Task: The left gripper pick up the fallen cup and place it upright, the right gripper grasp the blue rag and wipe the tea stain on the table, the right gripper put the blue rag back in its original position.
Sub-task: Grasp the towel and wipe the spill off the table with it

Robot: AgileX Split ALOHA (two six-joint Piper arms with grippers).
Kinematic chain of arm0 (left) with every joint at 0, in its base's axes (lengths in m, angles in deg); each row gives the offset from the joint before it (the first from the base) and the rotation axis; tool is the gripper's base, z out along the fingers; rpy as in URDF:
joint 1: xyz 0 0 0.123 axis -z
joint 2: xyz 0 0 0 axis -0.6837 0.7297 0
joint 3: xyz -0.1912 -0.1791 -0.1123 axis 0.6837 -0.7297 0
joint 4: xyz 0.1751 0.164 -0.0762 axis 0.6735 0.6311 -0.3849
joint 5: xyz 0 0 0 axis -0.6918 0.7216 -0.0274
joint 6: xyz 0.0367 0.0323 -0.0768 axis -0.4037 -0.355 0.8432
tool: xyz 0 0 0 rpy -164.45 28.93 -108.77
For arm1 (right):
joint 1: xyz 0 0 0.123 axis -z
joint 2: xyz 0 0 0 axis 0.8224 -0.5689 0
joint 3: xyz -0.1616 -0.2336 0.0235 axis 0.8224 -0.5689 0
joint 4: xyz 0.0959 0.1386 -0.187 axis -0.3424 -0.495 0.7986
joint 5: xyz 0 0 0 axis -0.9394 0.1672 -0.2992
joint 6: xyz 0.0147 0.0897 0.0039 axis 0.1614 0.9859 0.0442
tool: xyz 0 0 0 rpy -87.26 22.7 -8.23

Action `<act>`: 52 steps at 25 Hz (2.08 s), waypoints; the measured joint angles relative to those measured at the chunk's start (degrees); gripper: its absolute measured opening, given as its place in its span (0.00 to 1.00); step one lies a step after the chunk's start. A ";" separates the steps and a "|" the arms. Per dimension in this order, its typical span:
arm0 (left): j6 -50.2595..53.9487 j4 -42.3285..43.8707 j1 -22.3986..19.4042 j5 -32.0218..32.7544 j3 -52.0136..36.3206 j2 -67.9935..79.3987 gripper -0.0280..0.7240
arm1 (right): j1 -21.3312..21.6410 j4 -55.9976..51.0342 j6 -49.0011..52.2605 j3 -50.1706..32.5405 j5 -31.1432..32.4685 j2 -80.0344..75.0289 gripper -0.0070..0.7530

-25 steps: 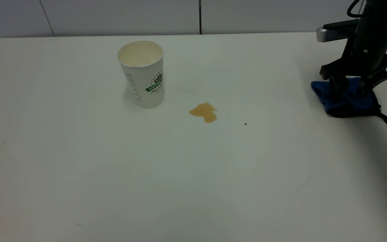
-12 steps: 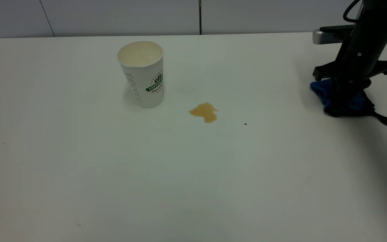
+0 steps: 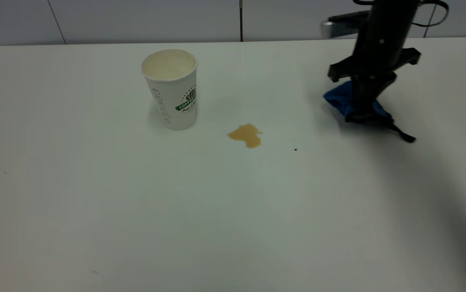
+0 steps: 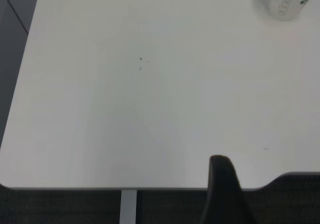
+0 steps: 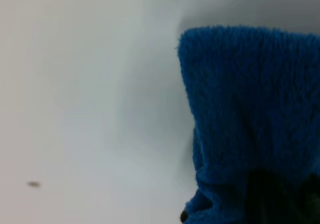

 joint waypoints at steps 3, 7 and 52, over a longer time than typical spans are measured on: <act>0.00 0.00 0.00 0.00 0.00 0.00 0.70 | -4.20 -0.77 0.00 2.07 0.32 0.00 0.10; 0.00 0.00 0.00 0.00 0.00 0.00 0.70 | -9.01 -2.14 0.00 2.41 -1.82 -0.27 0.10; -0.05 0.00 0.00 0.00 0.00 0.00 0.70 | -16.64 5.27 11.29 8.06 -1.76 -6.05 0.10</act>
